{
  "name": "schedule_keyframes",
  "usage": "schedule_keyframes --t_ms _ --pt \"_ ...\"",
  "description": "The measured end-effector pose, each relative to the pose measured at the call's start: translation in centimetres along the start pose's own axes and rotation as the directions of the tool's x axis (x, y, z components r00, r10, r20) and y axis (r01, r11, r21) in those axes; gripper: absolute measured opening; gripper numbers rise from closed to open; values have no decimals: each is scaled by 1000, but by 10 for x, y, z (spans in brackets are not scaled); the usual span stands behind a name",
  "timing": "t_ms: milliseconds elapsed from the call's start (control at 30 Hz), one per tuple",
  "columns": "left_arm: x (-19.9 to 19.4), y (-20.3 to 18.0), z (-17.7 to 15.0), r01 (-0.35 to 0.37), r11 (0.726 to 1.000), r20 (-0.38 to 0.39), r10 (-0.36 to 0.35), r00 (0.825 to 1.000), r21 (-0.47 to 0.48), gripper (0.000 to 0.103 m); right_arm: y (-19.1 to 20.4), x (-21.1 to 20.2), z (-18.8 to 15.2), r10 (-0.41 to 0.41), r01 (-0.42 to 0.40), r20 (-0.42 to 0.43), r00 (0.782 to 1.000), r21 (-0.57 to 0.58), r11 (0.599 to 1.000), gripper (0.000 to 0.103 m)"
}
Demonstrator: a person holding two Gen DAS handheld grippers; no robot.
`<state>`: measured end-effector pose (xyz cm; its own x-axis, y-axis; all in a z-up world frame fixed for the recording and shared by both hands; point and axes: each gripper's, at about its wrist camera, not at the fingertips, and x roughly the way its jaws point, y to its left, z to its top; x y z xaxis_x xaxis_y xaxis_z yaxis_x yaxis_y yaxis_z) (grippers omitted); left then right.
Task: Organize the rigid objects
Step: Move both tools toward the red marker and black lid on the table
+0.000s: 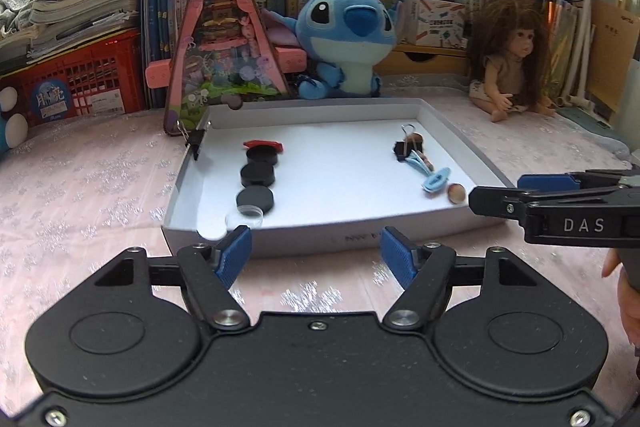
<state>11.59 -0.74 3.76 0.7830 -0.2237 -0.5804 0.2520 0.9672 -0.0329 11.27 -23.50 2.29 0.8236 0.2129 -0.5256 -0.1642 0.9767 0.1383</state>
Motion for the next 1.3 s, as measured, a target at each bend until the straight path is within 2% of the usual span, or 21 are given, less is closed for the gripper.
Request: schedule_keyframes --t_ms 133,567,900,1300 --pt "-11 -4 -15 34 999 -8 -34 999 2 69 1 -9 -7 13 -13 4 1000 -17 1000 82" --pt "-44 -32 -67 132 986 -35 -129 991 102 70 -3 -22 -41 26 -26 -11 1000 -6 1000 84" --pt "-51 -48 -76 178 972 -14 -178 984 152 70 -11 -23 -54 14 -14 -2 1000 15 1000 84" --pt "-47 -67 -85 186 955 10 -193 981 230 68 -14 -23 -61 13 -13 7 1000 24 1000 86"
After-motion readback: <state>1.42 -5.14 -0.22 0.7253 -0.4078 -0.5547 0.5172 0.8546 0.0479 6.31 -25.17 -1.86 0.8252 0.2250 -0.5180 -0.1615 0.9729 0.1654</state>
